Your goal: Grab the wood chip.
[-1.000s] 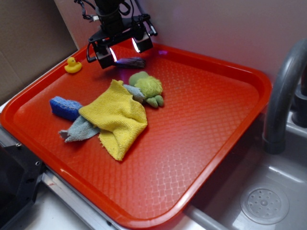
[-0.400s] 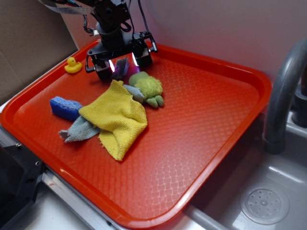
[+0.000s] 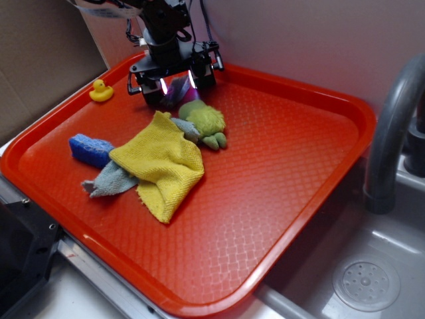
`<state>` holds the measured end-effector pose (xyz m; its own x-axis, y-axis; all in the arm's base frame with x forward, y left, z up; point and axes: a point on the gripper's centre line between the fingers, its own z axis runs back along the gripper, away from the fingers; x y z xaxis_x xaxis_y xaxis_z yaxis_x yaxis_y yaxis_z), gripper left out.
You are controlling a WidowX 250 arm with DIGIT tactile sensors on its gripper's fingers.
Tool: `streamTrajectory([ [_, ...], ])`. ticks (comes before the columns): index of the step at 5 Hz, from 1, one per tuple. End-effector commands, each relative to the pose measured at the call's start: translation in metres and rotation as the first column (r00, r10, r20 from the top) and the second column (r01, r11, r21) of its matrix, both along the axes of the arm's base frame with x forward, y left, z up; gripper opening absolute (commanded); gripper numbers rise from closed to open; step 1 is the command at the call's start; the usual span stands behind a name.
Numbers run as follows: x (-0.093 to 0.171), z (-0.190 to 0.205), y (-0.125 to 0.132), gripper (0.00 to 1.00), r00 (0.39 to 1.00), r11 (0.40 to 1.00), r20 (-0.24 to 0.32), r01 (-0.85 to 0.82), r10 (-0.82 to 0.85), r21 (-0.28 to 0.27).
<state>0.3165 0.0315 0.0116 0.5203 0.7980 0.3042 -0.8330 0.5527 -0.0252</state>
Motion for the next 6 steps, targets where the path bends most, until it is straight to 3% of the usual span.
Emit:
streamTrajectory([
  [1,-0.008,0.001,0.009,0.0,1.0,1.0,-0.005,-0.002,0.002,-0.004],
  [3,-0.007,0.003,0.012,0.0,1.0,1.0,-0.003,0.007,-0.007,-0.001],
  [4,-0.008,0.028,0.01,0.0,0.981,0.981,0.004,0.193,-0.193,-0.016],
  [5,-0.021,0.077,-0.008,0.0,0.901,0.901,0.072,0.432,-0.429,-0.035],
  [6,-0.04,0.127,-0.034,0.0,0.831,0.805,0.129,0.557,-0.542,-0.206],
])
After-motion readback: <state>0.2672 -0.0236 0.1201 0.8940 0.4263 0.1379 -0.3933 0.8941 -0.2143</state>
